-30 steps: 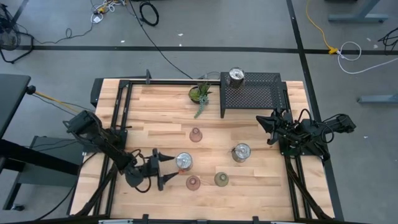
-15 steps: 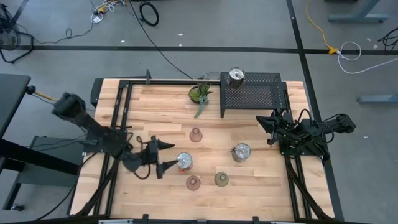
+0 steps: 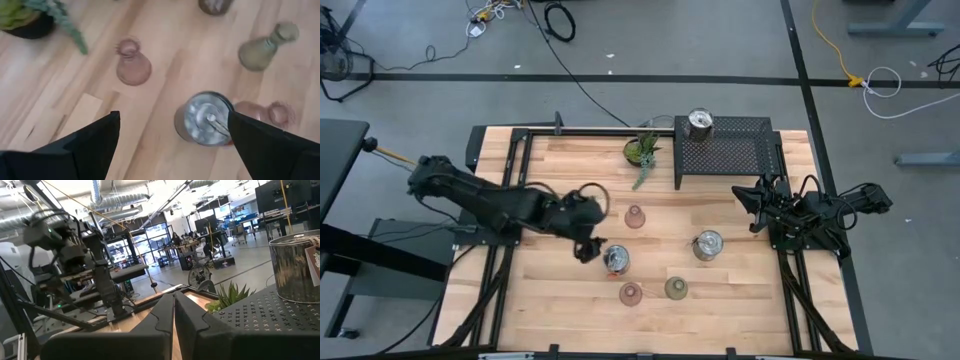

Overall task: Pick & Place candle stick holders
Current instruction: Align the left silver scented candle with the silver scented candle on the shelf

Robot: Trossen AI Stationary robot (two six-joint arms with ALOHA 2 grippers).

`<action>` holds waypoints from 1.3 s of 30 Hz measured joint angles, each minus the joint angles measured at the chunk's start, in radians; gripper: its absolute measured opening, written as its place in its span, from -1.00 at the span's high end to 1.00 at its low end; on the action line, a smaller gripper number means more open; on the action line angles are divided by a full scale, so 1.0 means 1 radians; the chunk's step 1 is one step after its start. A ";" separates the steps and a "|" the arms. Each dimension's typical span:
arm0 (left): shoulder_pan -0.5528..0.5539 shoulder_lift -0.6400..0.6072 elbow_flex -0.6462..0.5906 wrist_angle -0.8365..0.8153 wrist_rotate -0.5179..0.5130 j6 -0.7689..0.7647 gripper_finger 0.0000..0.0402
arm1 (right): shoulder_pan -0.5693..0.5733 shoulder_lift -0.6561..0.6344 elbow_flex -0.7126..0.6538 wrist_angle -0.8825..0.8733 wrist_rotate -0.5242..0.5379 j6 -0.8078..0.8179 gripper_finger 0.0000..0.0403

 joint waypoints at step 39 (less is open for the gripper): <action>0.160 0.398 0.187 -0.175 0.323 0.017 -0.30 | 0.000 0.000 0.000 0.001 0.000 0.000 0.91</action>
